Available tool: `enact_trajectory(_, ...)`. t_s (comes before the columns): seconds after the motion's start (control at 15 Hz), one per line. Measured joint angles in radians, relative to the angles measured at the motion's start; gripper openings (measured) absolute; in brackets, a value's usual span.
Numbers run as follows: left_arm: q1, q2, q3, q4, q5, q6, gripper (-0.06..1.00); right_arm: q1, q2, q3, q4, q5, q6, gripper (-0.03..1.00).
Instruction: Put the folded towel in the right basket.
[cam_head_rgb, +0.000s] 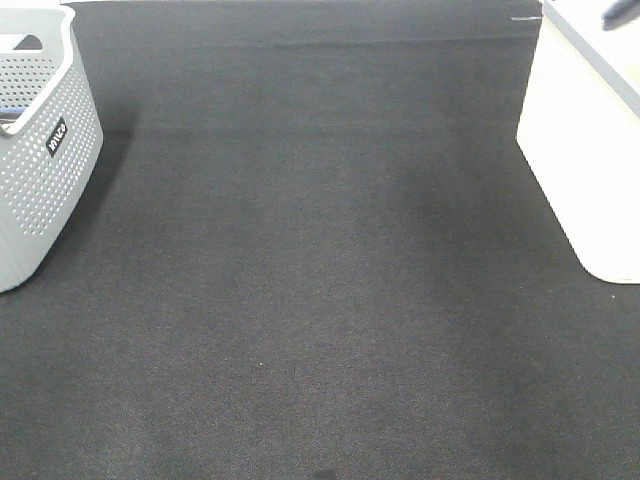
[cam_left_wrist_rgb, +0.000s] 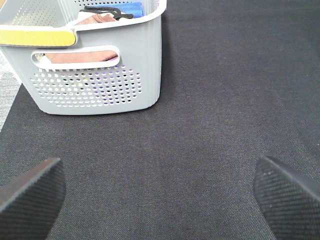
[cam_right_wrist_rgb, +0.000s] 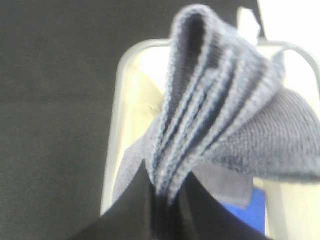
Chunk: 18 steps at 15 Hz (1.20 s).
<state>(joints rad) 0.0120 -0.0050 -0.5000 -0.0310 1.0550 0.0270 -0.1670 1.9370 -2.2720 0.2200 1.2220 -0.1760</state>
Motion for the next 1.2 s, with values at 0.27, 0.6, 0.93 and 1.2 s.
enact_trajectory(0.27,0.0,0.0,0.0,0.0,0.0,0.0,0.97,-0.103,-0.007,0.167,0.09,0.0,0.002,0.06)
enact_trajectory(0.6,0.0,0.0,0.0,0.0,0.0,0.0,0.97,-0.111,0.049,0.262,0.082,0.0,0.011,0.47)
enact_trajectory(0.93,0.0,0.0,0.0,0.0,0.0,0.0,0.97,-0.095,-0.01,0.262,0.252,-0.002,0.013,0.71)
enact_trajectory(1.2,0.0,0.0,0.0,0.0,0.0,0.0,0.97,0.064,-0.107,0.268,0.218,-0.002,0.012,0.71)
